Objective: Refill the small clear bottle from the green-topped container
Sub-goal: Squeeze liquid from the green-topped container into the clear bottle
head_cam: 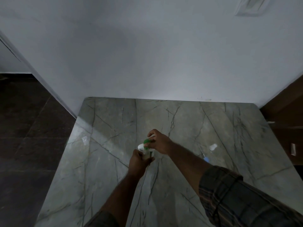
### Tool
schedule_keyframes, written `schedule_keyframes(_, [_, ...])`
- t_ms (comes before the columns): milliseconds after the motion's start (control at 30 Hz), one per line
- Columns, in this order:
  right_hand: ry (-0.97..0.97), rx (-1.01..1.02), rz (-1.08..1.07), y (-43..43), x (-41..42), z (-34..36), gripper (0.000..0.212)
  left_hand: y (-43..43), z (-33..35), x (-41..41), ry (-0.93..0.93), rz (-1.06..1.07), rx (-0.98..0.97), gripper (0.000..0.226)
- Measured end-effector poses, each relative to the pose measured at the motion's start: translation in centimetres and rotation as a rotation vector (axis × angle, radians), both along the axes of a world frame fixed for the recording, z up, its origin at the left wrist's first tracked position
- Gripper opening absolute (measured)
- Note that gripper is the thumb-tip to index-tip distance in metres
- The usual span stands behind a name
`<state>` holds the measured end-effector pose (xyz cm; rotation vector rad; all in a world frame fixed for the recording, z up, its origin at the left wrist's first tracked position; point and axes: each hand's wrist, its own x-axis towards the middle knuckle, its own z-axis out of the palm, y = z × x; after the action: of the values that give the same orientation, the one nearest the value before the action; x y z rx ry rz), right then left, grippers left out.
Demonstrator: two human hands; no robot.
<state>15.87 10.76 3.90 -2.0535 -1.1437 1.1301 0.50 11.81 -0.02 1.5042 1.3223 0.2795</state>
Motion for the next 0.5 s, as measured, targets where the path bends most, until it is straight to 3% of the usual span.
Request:
schedule_keyframes(267, [0.083, -0.065, 0.041, 0.15, 0.56, 0.57, 0.065, 0.22, 0.56, -0.21, 0.017, -0.025, 0.017, 0.05])
schedule_keyframes(500, [-0.003, -0.003, 0.022, 0.17, 0.17, -0.04, 0.051, 0.03, -0.08, -0.03, 0.019, -0.027, 0.013, 0.047])
